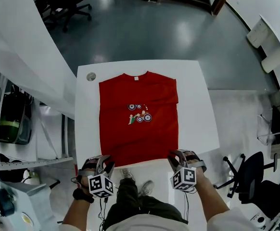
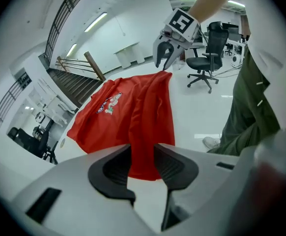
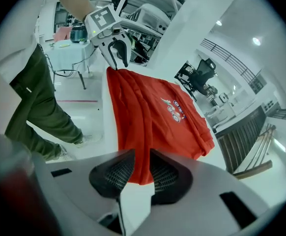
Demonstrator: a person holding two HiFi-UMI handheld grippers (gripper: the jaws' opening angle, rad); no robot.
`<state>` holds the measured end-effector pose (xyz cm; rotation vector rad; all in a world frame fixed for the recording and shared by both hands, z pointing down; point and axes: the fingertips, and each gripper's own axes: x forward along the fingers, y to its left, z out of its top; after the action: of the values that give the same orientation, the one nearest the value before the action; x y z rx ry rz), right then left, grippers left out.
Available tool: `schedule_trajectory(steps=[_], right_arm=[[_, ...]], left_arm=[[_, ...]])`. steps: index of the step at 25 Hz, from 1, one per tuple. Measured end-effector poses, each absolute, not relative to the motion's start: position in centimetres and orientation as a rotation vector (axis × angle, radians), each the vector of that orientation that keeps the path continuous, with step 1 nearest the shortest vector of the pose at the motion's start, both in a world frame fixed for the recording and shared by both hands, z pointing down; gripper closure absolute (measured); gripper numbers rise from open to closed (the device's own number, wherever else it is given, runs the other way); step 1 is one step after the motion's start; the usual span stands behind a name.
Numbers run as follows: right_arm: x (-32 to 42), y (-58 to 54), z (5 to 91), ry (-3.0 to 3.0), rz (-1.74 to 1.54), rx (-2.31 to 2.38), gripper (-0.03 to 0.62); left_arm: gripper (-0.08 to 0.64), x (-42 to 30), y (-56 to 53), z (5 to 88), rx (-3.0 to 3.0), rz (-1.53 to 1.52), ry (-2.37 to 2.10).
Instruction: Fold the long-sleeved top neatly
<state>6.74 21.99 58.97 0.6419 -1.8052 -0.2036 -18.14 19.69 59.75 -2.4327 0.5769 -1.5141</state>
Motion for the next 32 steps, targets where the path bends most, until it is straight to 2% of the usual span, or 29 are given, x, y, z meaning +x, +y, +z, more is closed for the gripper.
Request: schedule_trajectory(steps=[10,15,22,32], right_arm=[[6.3,23.5,61.8,-1.761,-0.164,0.643,0.488],[6.7,23.0,62.1,-1.749,-0.149,0.672,0.543],[6.8,22.9,61.4,-1.764,-0.154,0.712,0.571],[7.3,24.7,59.9,-1.833,-0.194,0.718,0.572]], left_arm=[[0.416,-18.5,21.4,62.1,-2.325,-1.643,0.525],[0.419,-18.7,21.5,62.3,-2.313,-1.665,0.526],[0.528,-19.5,21.7,62.8,-2.278,-1.662,0.507],[0.538,-20.7,22.4,61.3,-2.362,-1.548,0.539]])
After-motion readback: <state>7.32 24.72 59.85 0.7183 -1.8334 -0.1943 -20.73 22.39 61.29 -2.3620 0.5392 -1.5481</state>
